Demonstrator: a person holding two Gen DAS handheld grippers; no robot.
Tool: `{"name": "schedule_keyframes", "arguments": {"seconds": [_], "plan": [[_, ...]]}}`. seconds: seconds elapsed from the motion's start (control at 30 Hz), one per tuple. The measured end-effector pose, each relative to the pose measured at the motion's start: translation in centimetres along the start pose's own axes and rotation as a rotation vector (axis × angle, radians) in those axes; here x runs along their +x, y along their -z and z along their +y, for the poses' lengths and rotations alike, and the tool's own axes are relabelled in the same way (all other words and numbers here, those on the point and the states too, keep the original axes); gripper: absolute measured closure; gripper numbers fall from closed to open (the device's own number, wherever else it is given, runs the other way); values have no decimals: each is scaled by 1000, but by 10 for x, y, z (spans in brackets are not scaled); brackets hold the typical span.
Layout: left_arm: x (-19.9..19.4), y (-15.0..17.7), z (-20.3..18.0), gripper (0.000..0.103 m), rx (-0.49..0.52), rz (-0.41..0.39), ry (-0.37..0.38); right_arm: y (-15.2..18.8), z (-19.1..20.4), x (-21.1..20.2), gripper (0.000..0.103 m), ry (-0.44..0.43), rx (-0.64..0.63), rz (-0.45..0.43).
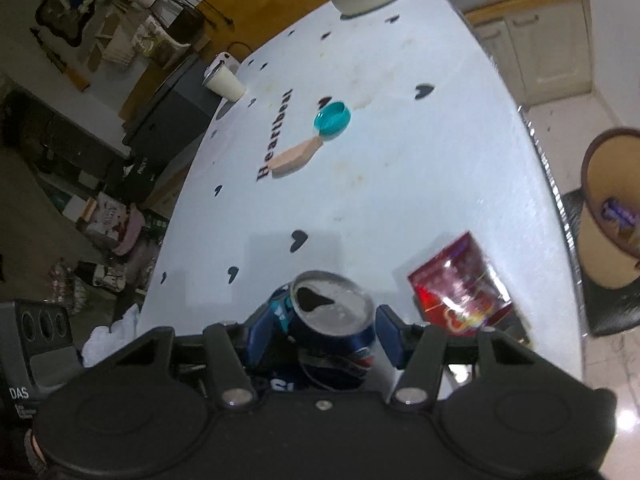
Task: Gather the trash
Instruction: 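Grasp the red snack box with the right tool while the left tool holds the can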
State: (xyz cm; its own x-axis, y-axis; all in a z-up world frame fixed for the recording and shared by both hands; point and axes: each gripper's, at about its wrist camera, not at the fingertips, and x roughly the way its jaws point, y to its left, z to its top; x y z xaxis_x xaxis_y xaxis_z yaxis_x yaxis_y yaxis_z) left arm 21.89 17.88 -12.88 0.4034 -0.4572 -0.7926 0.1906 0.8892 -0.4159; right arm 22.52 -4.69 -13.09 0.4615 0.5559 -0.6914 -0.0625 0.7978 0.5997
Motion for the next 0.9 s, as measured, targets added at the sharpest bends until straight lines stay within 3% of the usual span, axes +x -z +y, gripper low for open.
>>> {"name": "schedule_keyframes", "arguments": {"seconds": [0.17, 0.4, 0.67, 0.9], "plan": [[10, 3, 4, 80, 10, 39, 15, -1, 1, 3, 44, -21, -9, 9], [27, 7, 18, 73, -59, 101, 91, -2, 0, 9, 43, -22, -30, 30], [20, 10, 32, 79, -175, 36, 116, -4, 3, 10, 44, -66, -61, 25], [3, 8, 31, 81, -166, -28, 51, -7, 14, -10, 42, 30, -180, -51]]}}
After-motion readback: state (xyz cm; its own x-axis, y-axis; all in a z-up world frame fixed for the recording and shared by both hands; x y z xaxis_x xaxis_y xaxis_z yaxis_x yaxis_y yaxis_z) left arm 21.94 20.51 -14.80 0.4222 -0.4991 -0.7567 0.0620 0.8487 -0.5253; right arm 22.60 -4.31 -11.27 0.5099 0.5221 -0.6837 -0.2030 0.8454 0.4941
